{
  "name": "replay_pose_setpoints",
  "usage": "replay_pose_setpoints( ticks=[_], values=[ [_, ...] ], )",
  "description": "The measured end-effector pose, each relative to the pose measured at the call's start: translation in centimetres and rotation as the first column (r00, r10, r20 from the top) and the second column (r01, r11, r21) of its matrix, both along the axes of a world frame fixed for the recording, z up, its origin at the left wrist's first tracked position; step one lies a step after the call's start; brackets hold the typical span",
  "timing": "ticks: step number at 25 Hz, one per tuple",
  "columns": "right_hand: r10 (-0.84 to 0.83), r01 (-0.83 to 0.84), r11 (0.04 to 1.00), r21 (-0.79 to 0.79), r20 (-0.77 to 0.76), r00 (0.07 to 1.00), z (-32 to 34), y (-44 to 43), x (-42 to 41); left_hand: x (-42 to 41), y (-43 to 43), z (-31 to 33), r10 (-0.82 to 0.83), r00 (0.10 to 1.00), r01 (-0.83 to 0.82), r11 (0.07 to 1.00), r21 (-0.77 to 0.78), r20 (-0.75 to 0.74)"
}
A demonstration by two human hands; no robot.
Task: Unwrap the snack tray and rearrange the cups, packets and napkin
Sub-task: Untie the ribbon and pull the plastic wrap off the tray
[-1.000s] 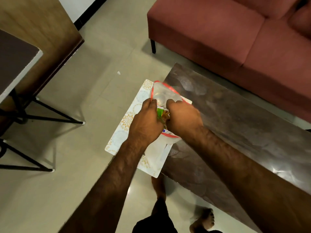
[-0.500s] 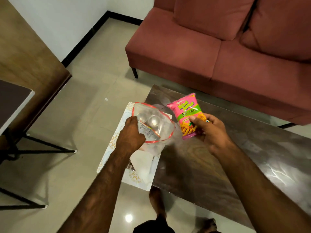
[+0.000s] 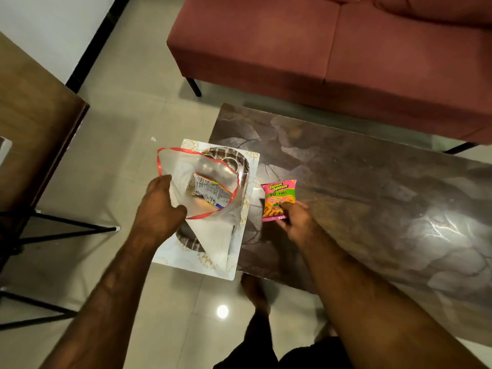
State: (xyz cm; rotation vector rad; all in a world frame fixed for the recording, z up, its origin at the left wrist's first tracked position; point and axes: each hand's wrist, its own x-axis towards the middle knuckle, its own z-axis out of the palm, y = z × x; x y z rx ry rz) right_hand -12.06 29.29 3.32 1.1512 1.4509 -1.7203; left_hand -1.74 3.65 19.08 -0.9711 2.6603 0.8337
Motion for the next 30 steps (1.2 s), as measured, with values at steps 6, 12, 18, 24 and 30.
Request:
replay_pose_setpoints(
  ticks=[6,12,18,24,30],
  values=[
    [-0.005,0.004,0.999,0.039,0.023,1.000,-4.1,-2.5,-1.0,0.3,-0.4,-0.5,-0.009,1.000,0.008,1.000,-0.009,-0.018],
    [0.252,-0.275,0.936,0.221,0.126,0.959,-1.1,-1.1,1.3,-0.4,-0.4,-0.8,-0.012,1.000,0.013,0.999,0.030,-0.025],
    [0.599,-0.421,0.794,0.438,-0.445,0.666,11.7,-2.7,-0.8,-0.1,-0.1,0.2,0.057,0.995,-0.046,0.990,0.133,-0.084],
    [0.917,-0.688,0.153,0.710,-0.362,-0.170,18.4,-14.2,-1.0,0.6,-0.2,0.6,0.105,0.989,-0.079,0.971,0.224,-0.105],
    [0.751,-0.472,-0.629,0.617,0.327,-0.574,7.2,-21.8,-1.9,1.0,-0.7,-0.1,0.088,0.994,-0.074,0.977,0.200,-0.062]
  ],
)
